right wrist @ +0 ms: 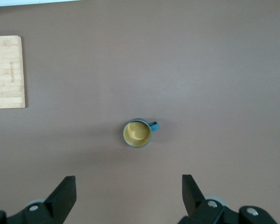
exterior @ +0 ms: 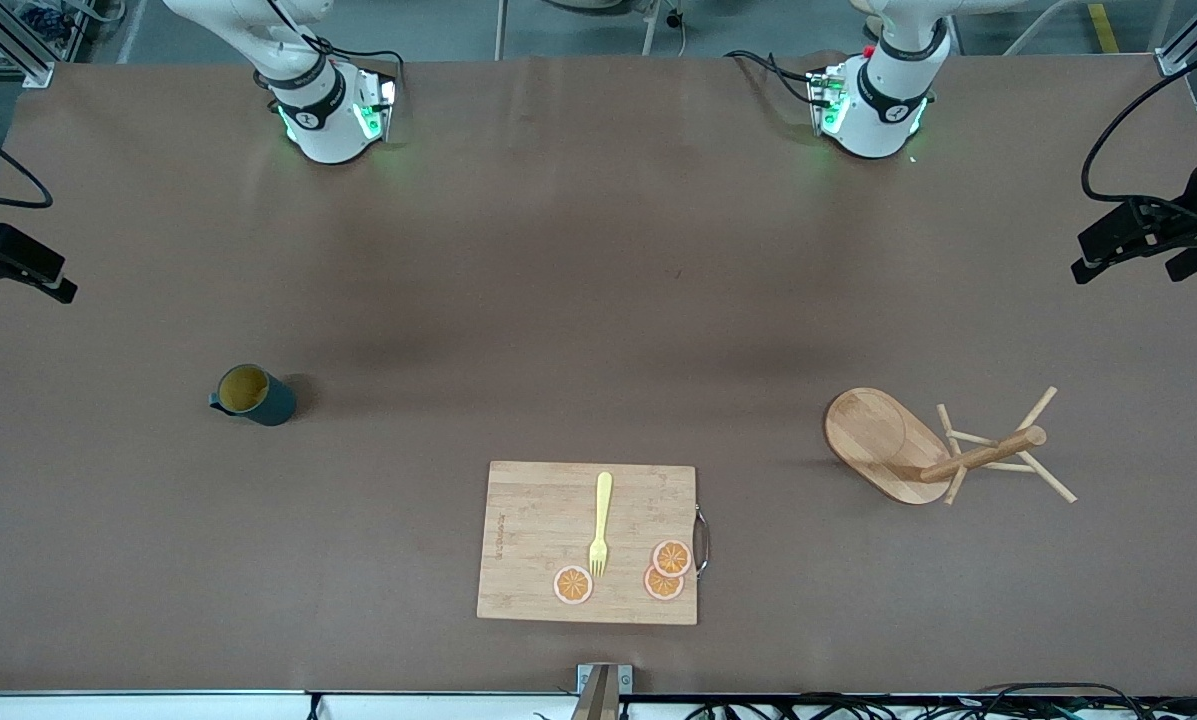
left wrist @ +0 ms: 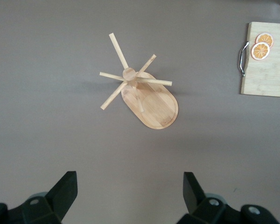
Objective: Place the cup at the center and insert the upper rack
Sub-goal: 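Reach the right gripper toward the teal mug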
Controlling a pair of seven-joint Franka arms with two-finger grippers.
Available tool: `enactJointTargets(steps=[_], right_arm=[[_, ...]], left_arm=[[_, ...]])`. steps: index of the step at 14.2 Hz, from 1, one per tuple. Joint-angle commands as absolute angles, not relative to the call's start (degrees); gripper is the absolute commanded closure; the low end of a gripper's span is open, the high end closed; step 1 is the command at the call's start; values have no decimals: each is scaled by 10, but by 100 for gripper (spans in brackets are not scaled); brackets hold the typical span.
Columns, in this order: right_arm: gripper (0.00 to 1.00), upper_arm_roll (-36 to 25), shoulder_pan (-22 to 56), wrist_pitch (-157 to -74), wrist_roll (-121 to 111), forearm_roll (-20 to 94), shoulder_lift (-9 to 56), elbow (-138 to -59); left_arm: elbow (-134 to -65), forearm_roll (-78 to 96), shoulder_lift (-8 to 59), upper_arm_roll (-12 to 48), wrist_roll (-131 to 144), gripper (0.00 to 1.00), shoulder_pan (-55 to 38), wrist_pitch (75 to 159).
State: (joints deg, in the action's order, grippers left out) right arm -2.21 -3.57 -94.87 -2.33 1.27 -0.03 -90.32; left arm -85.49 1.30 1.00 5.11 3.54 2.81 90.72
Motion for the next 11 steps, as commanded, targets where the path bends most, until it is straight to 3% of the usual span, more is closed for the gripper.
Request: enactJointTargets(steps=[1, 8, 11], right_arm=[[0, -15, -43, -963, -27, -9, -13, -921], [0, -15, -46, -962, -26, -9, -11, -925], [0, -16, -44, -971, -27, -9, 37, -923]], left_arm=[[-855, 13, 6, 52, 29, 0, 30, 907], [-853, 11, 7, 52, 30, 0, 29, 907], [-853, 11, 7, 52, 30, 0, 29, 907]])
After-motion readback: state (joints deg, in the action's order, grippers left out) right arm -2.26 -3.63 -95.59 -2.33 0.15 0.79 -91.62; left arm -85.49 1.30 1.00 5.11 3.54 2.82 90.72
